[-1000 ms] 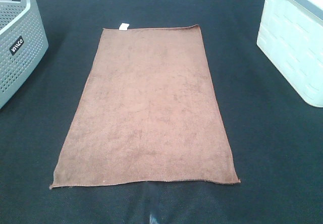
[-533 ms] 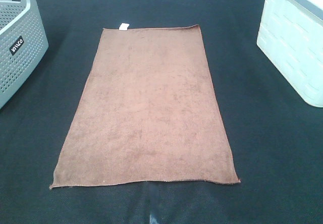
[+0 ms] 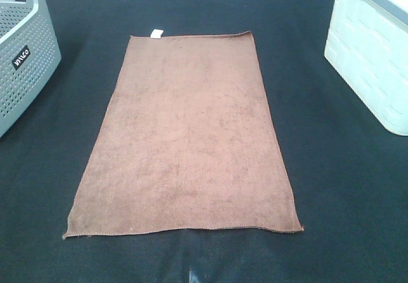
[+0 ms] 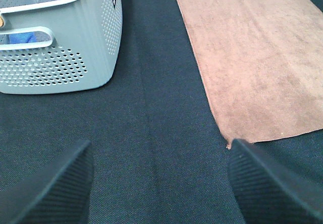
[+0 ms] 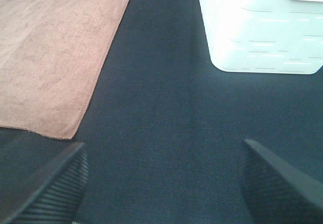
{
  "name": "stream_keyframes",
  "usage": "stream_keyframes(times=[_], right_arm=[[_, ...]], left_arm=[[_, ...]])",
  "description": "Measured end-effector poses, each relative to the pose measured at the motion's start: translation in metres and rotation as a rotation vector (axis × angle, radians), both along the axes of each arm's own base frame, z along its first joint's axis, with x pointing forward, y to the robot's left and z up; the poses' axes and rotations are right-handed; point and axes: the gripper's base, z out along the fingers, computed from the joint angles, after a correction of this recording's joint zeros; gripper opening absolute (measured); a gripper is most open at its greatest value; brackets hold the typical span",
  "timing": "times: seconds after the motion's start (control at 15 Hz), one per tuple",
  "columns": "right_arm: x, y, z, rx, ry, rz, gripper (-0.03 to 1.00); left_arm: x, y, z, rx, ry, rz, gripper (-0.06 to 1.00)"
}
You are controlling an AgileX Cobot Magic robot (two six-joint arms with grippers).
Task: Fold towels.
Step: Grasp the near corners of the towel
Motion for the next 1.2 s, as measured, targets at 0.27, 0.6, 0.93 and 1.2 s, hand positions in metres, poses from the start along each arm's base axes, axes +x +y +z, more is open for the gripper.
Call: stream_keyframes(times=[0.27,0.6,0.93,1.2], right_arm=[[0.001,0.0,0.0,0.0,0.008,-0.002,0.77],[0.053,0.0,0.009,0.051,0.175,-0.051,0.77],[0.104,0.006,-0.009,0.125,0.457,-0.053,0.77],[0.143,0.016,-0.032,0.252,0.641,-0.069,0.77]], left_arm=[[0.0,-0.001,0.004,-0.06,-0.026,0.021,0.71],[0.05,-0.004,0.023,-0.28,-0.109,0.042,0.71],[0.113,-0.011,0.007,-0.503,0.153,0.078,0.71],[0.163,-0.016,-0.035,-0.516,0.453,0.068,0.71]])
